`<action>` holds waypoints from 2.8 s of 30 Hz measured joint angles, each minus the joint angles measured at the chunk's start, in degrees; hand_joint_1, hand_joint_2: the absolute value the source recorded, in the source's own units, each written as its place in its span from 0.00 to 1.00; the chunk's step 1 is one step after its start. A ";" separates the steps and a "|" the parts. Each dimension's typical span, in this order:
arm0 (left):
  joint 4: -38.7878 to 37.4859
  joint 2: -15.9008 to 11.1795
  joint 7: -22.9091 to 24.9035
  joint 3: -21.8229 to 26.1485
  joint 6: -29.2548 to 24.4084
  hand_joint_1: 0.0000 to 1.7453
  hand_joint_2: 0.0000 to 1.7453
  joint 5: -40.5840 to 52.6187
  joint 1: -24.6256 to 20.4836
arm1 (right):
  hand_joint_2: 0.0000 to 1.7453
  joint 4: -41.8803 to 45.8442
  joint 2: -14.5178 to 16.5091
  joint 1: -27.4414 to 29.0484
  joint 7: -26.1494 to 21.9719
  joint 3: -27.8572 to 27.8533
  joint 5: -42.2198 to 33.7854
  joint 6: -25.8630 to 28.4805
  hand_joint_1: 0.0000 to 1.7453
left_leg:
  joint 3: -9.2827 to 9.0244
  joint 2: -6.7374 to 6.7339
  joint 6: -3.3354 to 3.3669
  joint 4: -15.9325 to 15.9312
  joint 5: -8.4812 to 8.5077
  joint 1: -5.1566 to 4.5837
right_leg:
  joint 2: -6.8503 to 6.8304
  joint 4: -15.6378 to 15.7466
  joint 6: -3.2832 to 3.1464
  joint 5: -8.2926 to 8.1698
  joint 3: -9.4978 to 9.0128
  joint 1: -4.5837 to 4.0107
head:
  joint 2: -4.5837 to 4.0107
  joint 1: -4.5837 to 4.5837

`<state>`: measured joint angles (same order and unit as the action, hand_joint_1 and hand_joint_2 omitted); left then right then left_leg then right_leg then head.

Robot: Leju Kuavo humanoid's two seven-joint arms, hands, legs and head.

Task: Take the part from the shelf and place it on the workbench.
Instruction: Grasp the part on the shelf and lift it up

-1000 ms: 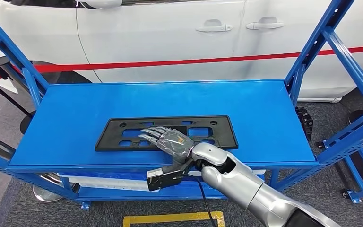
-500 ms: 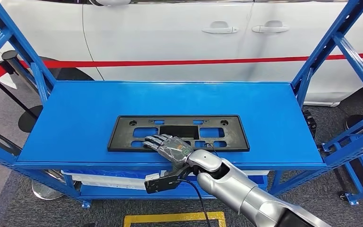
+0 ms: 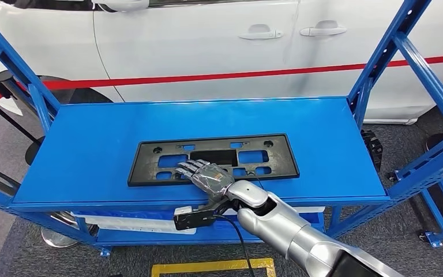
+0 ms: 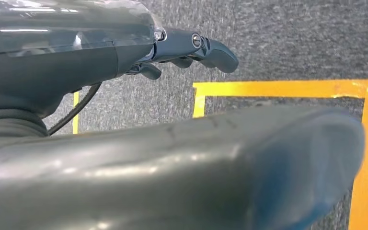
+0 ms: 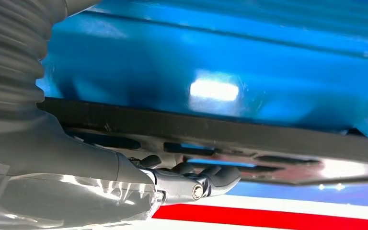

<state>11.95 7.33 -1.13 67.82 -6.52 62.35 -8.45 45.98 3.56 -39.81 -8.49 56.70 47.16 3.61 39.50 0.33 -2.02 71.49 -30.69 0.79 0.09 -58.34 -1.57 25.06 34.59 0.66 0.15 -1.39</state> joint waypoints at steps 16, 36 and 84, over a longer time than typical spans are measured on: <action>0.00 0.06 -0.14 -0.30 -0.80 0.00 0.00 -0.26 0.02 | 1.00 2.73 0.89 -2.18 -1.10 -6.22 -1.54 -0.58 0.00 | -6.11 0.10 3.02 -13.60 5.60 -0.21 | 0.14 -12.28 2.20 4.27 5.72 -0.14 | 0.00 0.19; 0.01 -0.28 -0.40 -0.31 -0.92 0.00 0.00 -0.53 -0.34 | 1.00 -5.87 2.41 -5.47 -0.83 -4.33 2.04 -2.05 0.00 | -5.34 0.06 1.13 -12.99 5.58 -0.50 | 0.22 -0.67 0.43 0.54 0.22 -0.52 | 0.01 -0.16; 0.01 -0.37 -2.23 -0.33 -1.65 0.00 0.00 -1.07 -0.53 | 1.00 -14.96 1.40 -7.13 17.09 -4.39 23.80 11.10 1.00 | -6.04 -0.06 1.13 -13.30 5.11 -0.24 | 0.05 -1.00 1.48 0.30 0.98 0.23 | 0.01 -0.01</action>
<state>11.96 6.97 -3.36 67.49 -8.17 61.28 -8.98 31.02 4.96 -46.94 8.60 52.30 70.95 14.71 33.46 0.27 -0.88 58.19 -25.58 0.55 0.14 -59.34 -0.10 25.36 35.57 0.89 0.15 -1.40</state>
